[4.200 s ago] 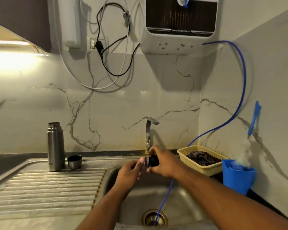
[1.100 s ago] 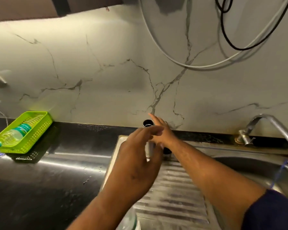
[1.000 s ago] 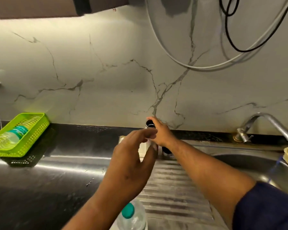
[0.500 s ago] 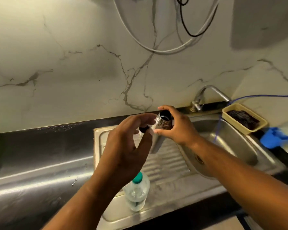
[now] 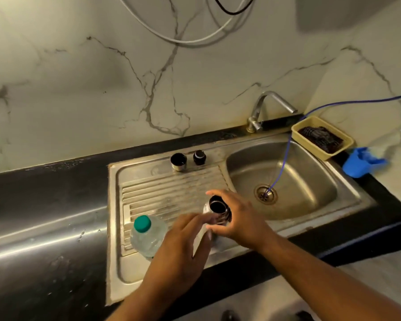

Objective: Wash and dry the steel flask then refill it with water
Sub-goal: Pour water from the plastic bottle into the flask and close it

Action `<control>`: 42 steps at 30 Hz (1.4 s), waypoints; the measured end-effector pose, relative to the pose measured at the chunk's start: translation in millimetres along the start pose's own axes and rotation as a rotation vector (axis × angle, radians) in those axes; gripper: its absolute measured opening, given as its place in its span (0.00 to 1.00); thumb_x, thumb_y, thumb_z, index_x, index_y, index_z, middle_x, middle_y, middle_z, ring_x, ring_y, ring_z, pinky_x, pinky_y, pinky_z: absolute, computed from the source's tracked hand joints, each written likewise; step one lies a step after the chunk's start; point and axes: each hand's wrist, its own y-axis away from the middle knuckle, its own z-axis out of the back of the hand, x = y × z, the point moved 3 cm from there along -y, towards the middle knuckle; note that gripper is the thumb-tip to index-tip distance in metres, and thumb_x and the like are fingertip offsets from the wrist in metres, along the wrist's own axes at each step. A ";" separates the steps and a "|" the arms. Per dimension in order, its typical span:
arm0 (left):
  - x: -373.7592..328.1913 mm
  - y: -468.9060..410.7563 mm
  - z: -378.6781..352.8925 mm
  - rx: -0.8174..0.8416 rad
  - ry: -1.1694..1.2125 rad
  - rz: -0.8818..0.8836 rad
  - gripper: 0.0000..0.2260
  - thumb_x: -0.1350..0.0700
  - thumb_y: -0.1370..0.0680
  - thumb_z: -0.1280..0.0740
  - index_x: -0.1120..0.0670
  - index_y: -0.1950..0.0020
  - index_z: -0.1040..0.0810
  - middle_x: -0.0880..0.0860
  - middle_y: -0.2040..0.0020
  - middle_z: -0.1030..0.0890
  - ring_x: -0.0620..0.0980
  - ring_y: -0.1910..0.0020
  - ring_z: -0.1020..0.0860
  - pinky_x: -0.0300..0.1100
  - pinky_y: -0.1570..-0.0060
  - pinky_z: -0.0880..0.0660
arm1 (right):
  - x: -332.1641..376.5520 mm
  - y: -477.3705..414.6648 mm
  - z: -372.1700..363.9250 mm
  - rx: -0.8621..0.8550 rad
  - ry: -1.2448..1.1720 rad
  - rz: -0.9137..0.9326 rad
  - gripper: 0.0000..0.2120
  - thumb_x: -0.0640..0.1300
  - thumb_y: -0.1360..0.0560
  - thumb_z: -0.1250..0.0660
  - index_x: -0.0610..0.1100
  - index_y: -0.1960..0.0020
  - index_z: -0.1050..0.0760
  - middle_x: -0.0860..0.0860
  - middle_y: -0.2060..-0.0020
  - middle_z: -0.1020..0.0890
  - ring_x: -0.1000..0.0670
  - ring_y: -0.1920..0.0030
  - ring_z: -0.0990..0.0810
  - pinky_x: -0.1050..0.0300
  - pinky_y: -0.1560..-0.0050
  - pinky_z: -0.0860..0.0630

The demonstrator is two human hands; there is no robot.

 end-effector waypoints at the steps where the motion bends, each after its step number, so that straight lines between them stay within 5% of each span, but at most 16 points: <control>1: 7.1 4.2 -7.2 0.013 -0.029 0.027 0.14 0.49 0.17 0.37 0.39 0.33 0.26 0.34 0.37 0.26 0.36 0.36 0.26 0.35 0.37 0.27 | -2.1 1.1 -2.8 0.005 -0.001 0.001 0.38 0.52 0.32 0.21 0.60 0.26 0.34 0.61 0.33 0.26 0.58 0.34 0.28 0.56 0.33 0.28; 10: 2.2 24.4 -20.7 0.006 -0.100 0.100 0.18 0.50 0.17 0.37 0.31 0.31 0.33 0.30 0.35 0.28 0.31 0.34 0.31 0.33 0.36 0.29 | -0.5 8.7 8.0 0.046 0.014 0.042 0.55 0.61 0.34 0.21 0.64 0.19 0.54 0.58 0.26 0.37 0.59 0.28 0.40 0.58 0.28 0.37; 13: -24.2 22.7 15.6 -0.195 -0.093 0.025 0.18 0.50 0.18 0.38 0.29 0.34 0.33 0.27 0.41 0.26 0.30 0.41 0.26 0.22 0.46 0.29 | 20.6 6.6 23.7 -0.116 0.052 0.163 0.49 0.65 0.32 0.24 0.57 0.19 0.45 0.55 0.27 0.35 0.55 0.28 0.37 0.58 0.28 0.38; 17: -18.2 22.2 69.8 -0.508 -0.127 -0.079 0.13 0.56 0.18 0.37 0.45 0.34 0.25 0.38 0.42 0.22 0.39 0.43 0.23 0.29 0.47 0.27 | 77.4 8.0 26.1 -0.216 -0.055 0.342 0.35 0.58 0.27 0.25 0.52 0.24 0.34 0.54 0.31 0.30 0.54 0.31 0.32 0.66 0.31 0.36; 19: 3.6 18.0 85.1 -0.425 -0.112 -0.014 0.13 0.56 0.17 0.36 0.44 0.34 0.26 0.38 0.37 0.23 0.39 0.36 0.26 0.35 0.40 0.27 | 100.9 7.8 8.6 -0.126 -0.186 0.341 0.35 0.55 0.27 0.24 0.54 0.25 0.35 0.58 0.32 0.30 0.56 0.33 0.30 0.66 0.34 0.32; 24: 46.5 24.8 86.8 -0.018 0.130 0.079 0.15 0.57 0.16 0.38 0.44 0.31 0.25 0.40 0.35 0.21 0.44 0.31 0.25 0.35 0.34 0.28 | 106.2 -3.9 -69.9 0.188 -0.393 0.033 0.57 0.58 0.34 0.18 0.68 0.21 0.56 0.66 0.29 0.34 0.64 0.30 0.33 0.67 0.30 0.34; 28: 63.1 30.7 83.6 -0.009 0.129 0.124 0.16 0.56 0.17 0.37 0.39 0.33 0.26 0.35 0.36 0.22 0.39 0.33 0.25 0.31 0.34 0.29 | 102.5 -13.4 -104.4 0.204 -0.279 0.005 0.42 0.54 0.33 0.18 0.65 0.31 0.44 0.62 0.36 0.26 0.59 0.38 0.26 0.78 0.41 0.34; 33: 62.6 29.8 83.2 -0.285 0.139 0.230 0.10 0.45 0.27 0.30 0.41 0.46 0.21 0.35 0.49 0.18 0.35 0.44 0.21 0.27 0.44 0.26 | 105.1 -15.1 -114.0 0.093 -0.279 -0.021 0.36 0.48 0.33 0.19 0.58 0.34 0.36 0.59 0.45 0.21 0.58 0.47 0.21 0.77 0.50 0.30; 37: 65.7 28.9 79.3 -0.542 0.195 0.378 0.19 0.35 0.36 0.27 0.46 0.56 0.25 0.43 0.60 0.18 0.39 0.58 0.19 0.32 0.57 0.21 | 108.0 -10.1 -125.8 0.059 -0.260 -0.014 0.34 0.48 0.35 0.18 0.56 0.36 0.32 0.58 0.45 0.20 0.60 0.46 0.21 0.75 0.48 0.30; 42: 79.5 18.2 75.8 -0.481 0.456 0.328 0.23 0.31 0.28 0.32 0.49 0.49 0.23 0.49 0.55 0.16 0.46 0.54 0.16 0.42 0.52 0.19 | 112.2 -12.6 -127.0 0.007 -0.259 -0.094 0.34 0.51 0.35 0.18 0.61 0.36 0.34 0.63 0.45 0.20 0.69 0.48 0.23 0.78 0.50 0.31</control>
